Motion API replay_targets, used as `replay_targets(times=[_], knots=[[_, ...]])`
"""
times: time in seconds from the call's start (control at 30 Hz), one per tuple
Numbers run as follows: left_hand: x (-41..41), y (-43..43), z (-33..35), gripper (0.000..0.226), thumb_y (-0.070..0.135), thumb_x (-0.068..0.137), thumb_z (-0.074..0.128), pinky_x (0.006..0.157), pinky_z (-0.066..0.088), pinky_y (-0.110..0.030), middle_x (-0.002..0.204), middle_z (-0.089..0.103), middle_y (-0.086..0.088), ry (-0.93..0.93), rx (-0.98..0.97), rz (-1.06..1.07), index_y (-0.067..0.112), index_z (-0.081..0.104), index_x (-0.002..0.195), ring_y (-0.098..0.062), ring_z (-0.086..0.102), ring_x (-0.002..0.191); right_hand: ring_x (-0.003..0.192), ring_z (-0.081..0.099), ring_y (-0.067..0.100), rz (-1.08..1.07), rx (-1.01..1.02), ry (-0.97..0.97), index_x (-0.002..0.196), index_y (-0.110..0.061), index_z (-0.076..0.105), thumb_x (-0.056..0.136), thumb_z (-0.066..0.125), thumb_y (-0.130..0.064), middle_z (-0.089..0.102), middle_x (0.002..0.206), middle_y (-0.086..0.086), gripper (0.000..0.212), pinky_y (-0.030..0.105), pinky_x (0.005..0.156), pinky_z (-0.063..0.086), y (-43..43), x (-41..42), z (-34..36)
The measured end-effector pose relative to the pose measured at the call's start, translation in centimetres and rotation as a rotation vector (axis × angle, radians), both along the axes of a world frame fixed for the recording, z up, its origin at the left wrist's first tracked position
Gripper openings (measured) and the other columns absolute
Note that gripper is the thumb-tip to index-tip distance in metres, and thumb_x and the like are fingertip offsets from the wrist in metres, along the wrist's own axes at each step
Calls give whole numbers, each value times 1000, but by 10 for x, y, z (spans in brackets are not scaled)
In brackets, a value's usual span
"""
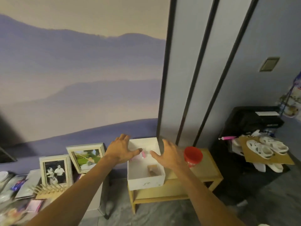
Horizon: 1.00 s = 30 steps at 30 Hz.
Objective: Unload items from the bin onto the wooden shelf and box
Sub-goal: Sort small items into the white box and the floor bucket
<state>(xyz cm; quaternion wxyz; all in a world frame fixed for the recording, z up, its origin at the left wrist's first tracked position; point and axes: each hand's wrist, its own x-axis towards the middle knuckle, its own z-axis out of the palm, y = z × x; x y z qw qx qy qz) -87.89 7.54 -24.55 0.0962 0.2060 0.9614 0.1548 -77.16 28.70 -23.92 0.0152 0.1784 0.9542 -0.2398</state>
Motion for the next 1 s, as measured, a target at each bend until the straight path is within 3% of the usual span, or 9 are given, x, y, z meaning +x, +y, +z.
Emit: replay_targets(times=[0.17,0.4,0.53,0.63,0.73,0.83,0.93,1.0], knots=[[-54,34,-55,114,95,66,62,115,46,-47,162,38,7,-129,-48,19,35,33,158,-24,46,143,148,45,28,15,-64,-142,161,-27,31,82,38,-94,42,165,0,104,45,116,44,19,-62,-86],[-110,64,-143,122,92,60,63,118,43,-50,162,42,0,-284,-152,-28,31,28,158,-28,47,144,140,51,25,76,-152,-314,156,-19,41,87,53,-84,52,155,2,95,38,111,45,25,-109,-172],[-134,74,-184,112,77,71,76,117,43,-39,158,46,-2,-373,-161,-60,22,34,158,-27,51,140,125,61,25,48,-180,-416,138,-20,54,80,55,-90,63,137,3,91,38,102,53,21,-124,-216],[-157,83,-218,114,70,75,81,119,36,-36,162,38,-4,-439,-153,-103,20,27,163,-27,44,146,127,58,27,14,-207,-470,139,-17,52,77,53,-94,58,139,7,98,40,105,51,17,-138,-258],[-182,91,-262,119,70,73,80,124,32,-45,167,32,-7,-425,-200,-160,22,21,164,-31,35,152,134,51,28,13,-162,-485,141,-15,48,86,57,-82,51,144,11,87,38,113,43,15,-147,-285],[-193,98,-302,116,67,73,81,120,37,-51,165,32,-7,-350,-290,-216,22,21,162,-34,38,150,142,44,29,47,-90,-515,143,-15,49,94,64,-65,49,148,12,71,39,119,37,13,-147,-299],[-200,99,-332,107,52,81,82,113,44,-44,163,35,-7,-286,-344,-312,19,23,163,-30,41,148,142,44,30,38,-79,-569,141,-19,53,95,72,-49,50,149,11,59,42,117,40,9,-152,-323],[-199,100,-330,97,45,86,82,111,47,-40,163,37,-8,-208,-373,-333,17,28,161,-29,43,148,142,42,34,17,-96,-558,146,-19,52,102,64,-29,45,153,13,47,46,115,41,10,-153,-324]])
